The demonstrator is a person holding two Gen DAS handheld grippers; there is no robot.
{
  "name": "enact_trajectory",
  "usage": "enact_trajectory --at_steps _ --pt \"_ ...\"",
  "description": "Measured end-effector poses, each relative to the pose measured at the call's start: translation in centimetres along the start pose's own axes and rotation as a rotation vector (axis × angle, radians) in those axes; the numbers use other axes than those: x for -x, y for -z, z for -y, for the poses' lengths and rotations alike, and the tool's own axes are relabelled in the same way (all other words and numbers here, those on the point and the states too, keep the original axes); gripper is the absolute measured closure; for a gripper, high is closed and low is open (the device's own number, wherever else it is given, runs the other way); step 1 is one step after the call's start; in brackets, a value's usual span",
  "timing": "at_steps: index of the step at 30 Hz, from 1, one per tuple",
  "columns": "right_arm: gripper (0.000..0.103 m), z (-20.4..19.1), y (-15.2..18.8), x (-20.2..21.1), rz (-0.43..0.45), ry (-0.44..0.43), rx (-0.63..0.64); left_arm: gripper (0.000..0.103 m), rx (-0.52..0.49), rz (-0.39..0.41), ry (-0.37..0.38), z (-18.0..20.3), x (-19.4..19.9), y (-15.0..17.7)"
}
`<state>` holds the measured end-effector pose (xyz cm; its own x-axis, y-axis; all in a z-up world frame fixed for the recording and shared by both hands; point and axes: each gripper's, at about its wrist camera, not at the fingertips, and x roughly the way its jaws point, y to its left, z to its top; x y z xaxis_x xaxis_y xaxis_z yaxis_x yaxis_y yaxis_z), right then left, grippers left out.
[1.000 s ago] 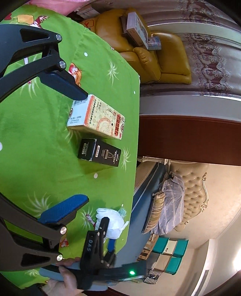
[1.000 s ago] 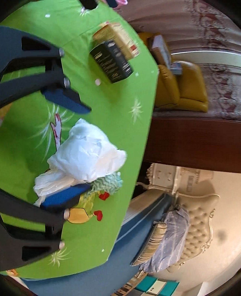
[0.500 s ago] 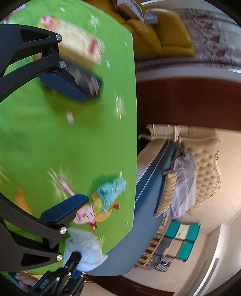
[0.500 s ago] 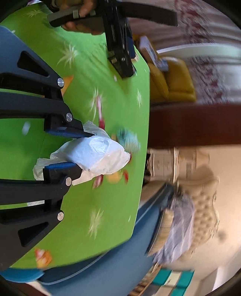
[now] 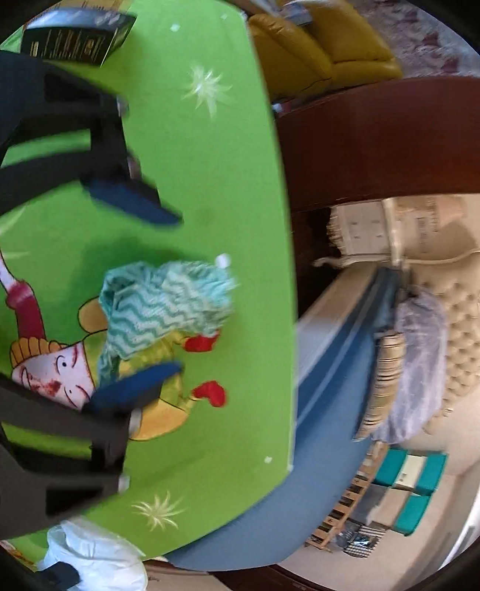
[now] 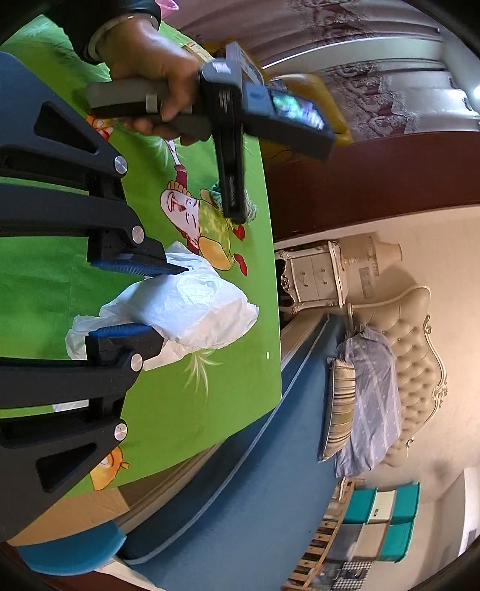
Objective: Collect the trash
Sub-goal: 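Grasp the green striped cloth with the left tool while the right tool grasps the white tissue, then lift and carry the striped cloth and tissue over the pink bin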
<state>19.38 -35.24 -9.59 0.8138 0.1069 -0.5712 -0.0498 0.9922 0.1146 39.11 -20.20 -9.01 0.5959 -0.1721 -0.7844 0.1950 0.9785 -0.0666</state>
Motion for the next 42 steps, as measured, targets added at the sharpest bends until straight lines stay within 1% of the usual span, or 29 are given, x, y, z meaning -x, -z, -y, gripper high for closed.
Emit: enact_trajectory --at_steps 1,2,4,5,7,11,15,18,21,23,24,26,29,31,32,33,37,40,42 --pt "0.080 -0.2 0.1 0.0 -0.003 0.001 0.005 0.058 -0.008 0.017 -0.008 -0.1 0.2 0.2" --pt "0.080 -0.6 0.3 0.1 -0.008 -0.003 0.009 0.069 -0.016 0.023 0.009 -0.1 0.7 0.5" --pt "0.080 -1.3 0.6 0.2 -0.015 0.000 0.022 0.071 -0.037 0.046 0.031 -0.3 1.7 1.1" --pt "0.080 -1.6 0.8 0.3 -0.019 0.002 0.027 0.071 -0.054 0.071 0.027 -0.5 2.8 1.9" --pt "0.080 -2.5 1.3 0.2 -0.032 0.007 0.039 0.071 -0.070 0.094 0.030 -0.7 4.2 3.2" --pt "0.080 -4.4 2.4 0.6 -0.057 0.010 0.036 0.071 -0.071 0.106 0.059 -2.3 6.9 6.6" --pt "0.080 -6.5 3.4 1.8 -0.054 -0.002 0.050 0.071 -0.078 0.113 0.077 -4.2 10.3 10.8" --pt "0.080 -8.3 4.6 2.8 -0.054 -0.023 0.061 0.071 -0.081 0.151 0.066 -5.5 13.5 13.7" --pt "0.080 -10.3 5.7 4.3 -0.042 -0.052 0.080 0.071 -0.067 0.192 0.035 -7.4 16.9 17.1" --pt "0.080 -12.0 6.6 5.5 -0.030 -0.059 0.109 0.070 -0.050 0.199 0.039 -8.9 18.6 18.9" --pt "0.080 -12.9 7.0 6.1 -0.027 -0.067 0.125 0.070 -0.047 0.206 0.027 -9.6 19.6 20.3" --pt "0.080 -14.6 7.9 7.1 -0.026 -0.097 0.152 0.070 -0.039 0.223 0.024 -10.6 21.3 22.2" --pt "0.080 -17.1 9.3 8.4 -0.026 -0.126 0.201 0.070 -0.029 0.256 0.028 -11.7 24.0 24.5" --pt "0.080 -18.0 10.0 9.7 0.001 -0.149 0.201 0.070 -0.026 0.286 0.021 -12.4 25.5 25.6" --pt "0.080 -18.6 10.1 10.1 0.000 -0.172 0.201 0.070 -0.021 0.299 0.020 -12.8 26.2 26.0" --pt "0.080 -18.9 10.1 10.3 -0.003 -0.176 0.207 0.070 -0.013 0.317 0.023 -13.3 27.1 26.7" --pt "0.080 -20.6 10.6 10.9 -0.009 -0.197 0.236 0.070 -0.019 0.354 0.020 -13.2 28.4 27.2" --pt "0.080 -21.4 10.8 11.4 -0.004 -0.213 0.248 0.068 -0.026 0.385 -0.004 -13.3 29.3 27.8" --pt "0.080 -21.8 10.7 11.7 -0.004 -0.216 0.257 0.068 -0.019 0.390 -0.009 -13.5 29.4 28.0"
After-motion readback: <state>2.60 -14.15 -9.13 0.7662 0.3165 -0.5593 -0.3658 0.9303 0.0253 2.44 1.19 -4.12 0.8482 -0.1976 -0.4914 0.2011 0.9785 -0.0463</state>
